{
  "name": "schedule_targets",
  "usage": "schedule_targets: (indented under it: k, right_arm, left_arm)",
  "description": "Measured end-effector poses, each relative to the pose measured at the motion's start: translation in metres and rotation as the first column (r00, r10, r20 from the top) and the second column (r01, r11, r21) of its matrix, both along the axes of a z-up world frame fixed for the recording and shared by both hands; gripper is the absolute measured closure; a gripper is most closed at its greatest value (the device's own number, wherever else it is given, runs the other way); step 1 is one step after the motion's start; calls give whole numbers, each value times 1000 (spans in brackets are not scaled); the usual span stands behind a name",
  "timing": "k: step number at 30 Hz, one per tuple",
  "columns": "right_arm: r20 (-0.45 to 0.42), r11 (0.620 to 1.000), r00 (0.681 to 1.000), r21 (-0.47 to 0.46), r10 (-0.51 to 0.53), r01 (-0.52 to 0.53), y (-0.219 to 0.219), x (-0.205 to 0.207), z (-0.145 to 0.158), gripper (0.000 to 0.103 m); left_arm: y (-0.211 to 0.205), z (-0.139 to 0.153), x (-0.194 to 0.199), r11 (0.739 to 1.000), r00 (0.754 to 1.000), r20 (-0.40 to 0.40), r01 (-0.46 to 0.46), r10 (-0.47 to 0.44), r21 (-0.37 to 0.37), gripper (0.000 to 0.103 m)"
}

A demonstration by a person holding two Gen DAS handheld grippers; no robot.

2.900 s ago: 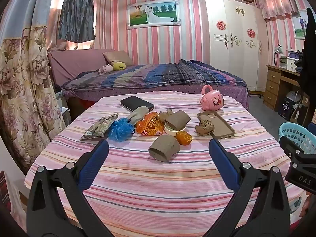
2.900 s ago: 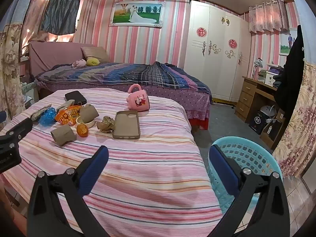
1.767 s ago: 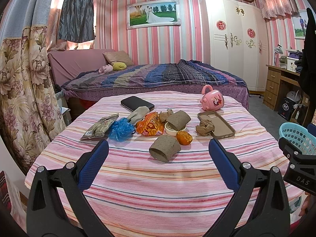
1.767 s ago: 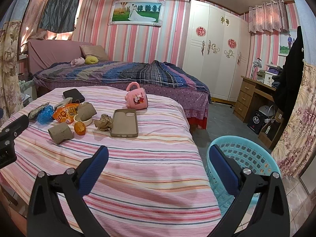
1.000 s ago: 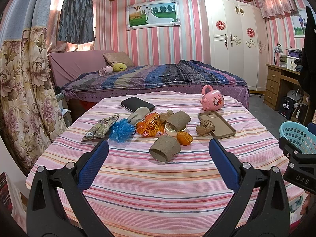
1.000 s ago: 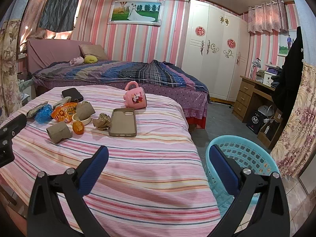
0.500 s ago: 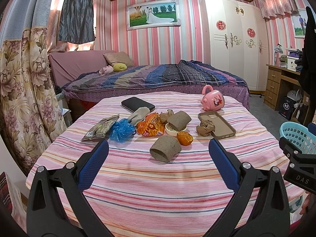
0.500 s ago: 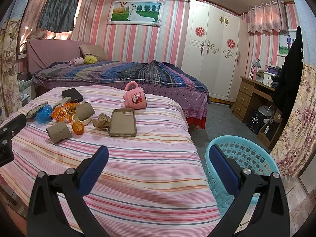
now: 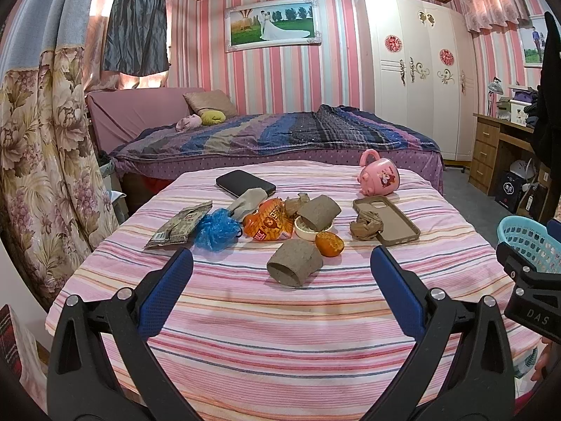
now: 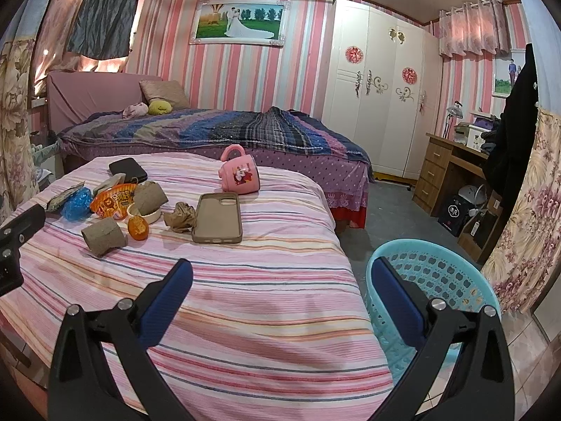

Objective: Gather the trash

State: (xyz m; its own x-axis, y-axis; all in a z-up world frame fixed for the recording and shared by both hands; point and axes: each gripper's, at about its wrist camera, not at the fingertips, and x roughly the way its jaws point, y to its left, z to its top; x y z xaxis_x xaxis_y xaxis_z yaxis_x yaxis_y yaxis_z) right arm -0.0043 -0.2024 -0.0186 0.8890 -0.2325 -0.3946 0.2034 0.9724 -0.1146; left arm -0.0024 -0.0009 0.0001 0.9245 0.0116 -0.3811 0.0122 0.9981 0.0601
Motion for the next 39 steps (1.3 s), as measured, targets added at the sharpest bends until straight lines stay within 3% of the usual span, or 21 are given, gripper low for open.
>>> schedule_targets:
  k: [19, 27, 34, 39]
  right_arm:
    - [-2, 999, 1000, 53, -9, 10, -4, 8, 5, 4]
    - [61, 998, 998, 58, -3, -1, -4, 20, 37, 4]
    - [69, 999, 998, 41, 2, -5, -3, 56, 60, 4]
    - [34, 999, 999, 53, 7, -8, -2, 96, 58, 4]
  left_arm:
    - [5, -1, 5, 1000, 1000, -22, -10, 10, -1, 5]
    - [11, 25, 18, 1000, 1000, 5, -7, 7, 2, 5]
    - [22, 52, 47, 1000, 999, 39, 3, -3, -2, 5]
    - [38, 50, 79, 1000, 1000, 14, -8, 8, 1, 5]
